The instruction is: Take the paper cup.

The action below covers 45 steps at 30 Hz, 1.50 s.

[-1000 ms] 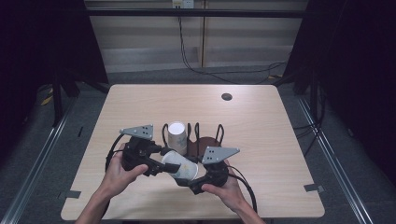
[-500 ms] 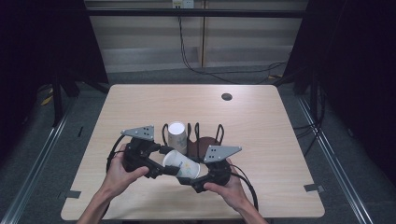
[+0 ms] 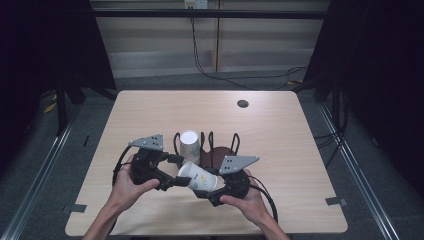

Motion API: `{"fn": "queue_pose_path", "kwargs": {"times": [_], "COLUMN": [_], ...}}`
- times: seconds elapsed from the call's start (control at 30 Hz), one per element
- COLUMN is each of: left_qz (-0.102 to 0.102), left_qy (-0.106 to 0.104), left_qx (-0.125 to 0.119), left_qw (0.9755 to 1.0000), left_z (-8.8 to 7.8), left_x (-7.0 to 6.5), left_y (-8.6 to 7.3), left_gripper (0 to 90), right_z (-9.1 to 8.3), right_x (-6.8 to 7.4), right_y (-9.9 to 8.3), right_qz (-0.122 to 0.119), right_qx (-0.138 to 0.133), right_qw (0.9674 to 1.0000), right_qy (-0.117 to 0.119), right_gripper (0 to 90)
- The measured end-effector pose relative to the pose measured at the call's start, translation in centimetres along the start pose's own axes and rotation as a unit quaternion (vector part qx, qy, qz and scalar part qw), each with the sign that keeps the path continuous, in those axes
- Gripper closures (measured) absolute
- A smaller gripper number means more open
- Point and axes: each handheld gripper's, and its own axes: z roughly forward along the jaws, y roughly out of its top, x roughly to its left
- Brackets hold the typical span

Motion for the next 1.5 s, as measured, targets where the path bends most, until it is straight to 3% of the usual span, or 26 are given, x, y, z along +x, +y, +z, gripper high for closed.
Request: {"fn": "queue_pose_path", "kwargs": {"times": [0.17, 0.4, 0.8, 0.97, 1.13, 1.3, 1.5], "left_qz": [-0.003, 0.009, 0.022, 0.031, 0.035, 0.046, 0.058], "left_qy": [0.006, 0.022, 0.029, 0.042, 0.033, 0.047, 0.037], "left_qx": [0.003, 0.004, 0.029, 0.034, 0.041, 0.056, 0.071], "left_qw": [1.0, 0.9997, 0.9989, 0.9981, 0.998, 0.9962, 0.9951], "left_z": [-0.1, -0.1, 0.2, 0.3, 0.6, 0.9, 1.6], "left_x": [0.1, 0.1, 0.3, 0.2, 0.2, 0.0, -0.4], "left_y": [-0.1, -0.3, -0.7, -0.8, -0.9, -1.1, -1.1], "left_gripper": [18.1, 17.9, 18.8, 17.6, 18.0, 20.1, 24.7], "right_z": [-0.4, -0.9, -1.9, -2.0, -2.1, -2.5, -2.4], "right_x": [-0.4, -0.7, -1.4, -1.6, -1.6, -1.8, -1.8], "right_y": [-0.1, -0.3, -0.1, -0.1, 0.0, 0.3, 0.3], "right_qz": [0.007, 0.01, 0.02, 0.024, 0.019, 0.015, 0.012], "right_qx": [0.01, 0.025, 0.06, 0.071, 0.099, 0.114, 0.148], "right_qw": [0.9999, 0.9996, 0.998, 0.9972, 0.995, 0.9933, 0.9889], "right_qy": [0.004, -0.002, -0.005, -0.001, 0.004, 0.009, 0.011], "right_gripper": [26.6, 26.9, 27.1, 27.2, 27.3, 27.2, 27.1]}}
